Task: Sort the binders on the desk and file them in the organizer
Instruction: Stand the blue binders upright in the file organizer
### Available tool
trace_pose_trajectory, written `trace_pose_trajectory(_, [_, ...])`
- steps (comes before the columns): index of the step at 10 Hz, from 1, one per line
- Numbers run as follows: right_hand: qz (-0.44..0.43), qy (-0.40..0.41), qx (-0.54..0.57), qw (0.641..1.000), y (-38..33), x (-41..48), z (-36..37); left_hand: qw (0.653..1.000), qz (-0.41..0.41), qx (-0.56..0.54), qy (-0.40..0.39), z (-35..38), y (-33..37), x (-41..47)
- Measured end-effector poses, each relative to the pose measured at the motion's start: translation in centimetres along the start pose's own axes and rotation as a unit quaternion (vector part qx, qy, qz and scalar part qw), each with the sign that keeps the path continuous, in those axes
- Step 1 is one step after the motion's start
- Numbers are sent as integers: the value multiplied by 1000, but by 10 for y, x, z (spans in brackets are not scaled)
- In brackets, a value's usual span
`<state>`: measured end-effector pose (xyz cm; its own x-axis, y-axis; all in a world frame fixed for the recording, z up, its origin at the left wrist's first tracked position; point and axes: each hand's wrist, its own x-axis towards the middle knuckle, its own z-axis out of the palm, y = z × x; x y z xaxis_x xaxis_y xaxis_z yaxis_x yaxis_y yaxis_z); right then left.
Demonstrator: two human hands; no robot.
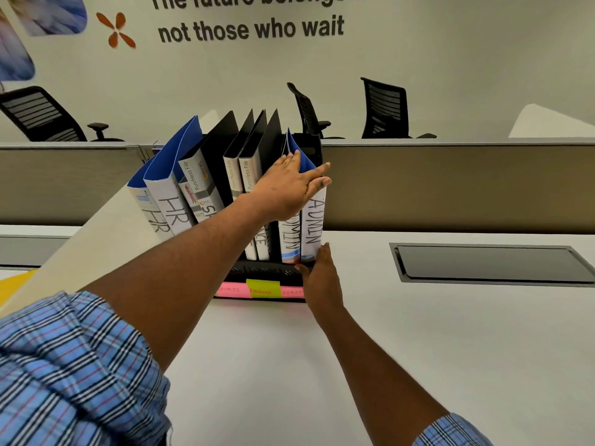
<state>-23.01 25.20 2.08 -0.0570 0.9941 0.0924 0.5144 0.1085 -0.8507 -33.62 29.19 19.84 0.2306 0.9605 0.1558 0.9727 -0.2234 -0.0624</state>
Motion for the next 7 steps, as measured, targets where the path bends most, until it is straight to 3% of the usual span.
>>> trace_pose_trajectory(2, [-13, -109, -196, 974, 8, -13, -21, 999, -10, 42, -8, -1, 3, 0])
trace_pose_trajectory(4, [-39, -121, -211, 969, 8, -34, -32, 995, -84, 46, 21, -4, 25, -18])
trace_pose_trajectory(6, [-34, -118, -207, 971, 5, -49, -54, 982, -46, -39, 178, 17, 61, -76])
trace_pose_trajectory(7, [-30, -117, -228, 966, 7, -56, -60, 982, -52, -61, 171, 40, 72, -114])
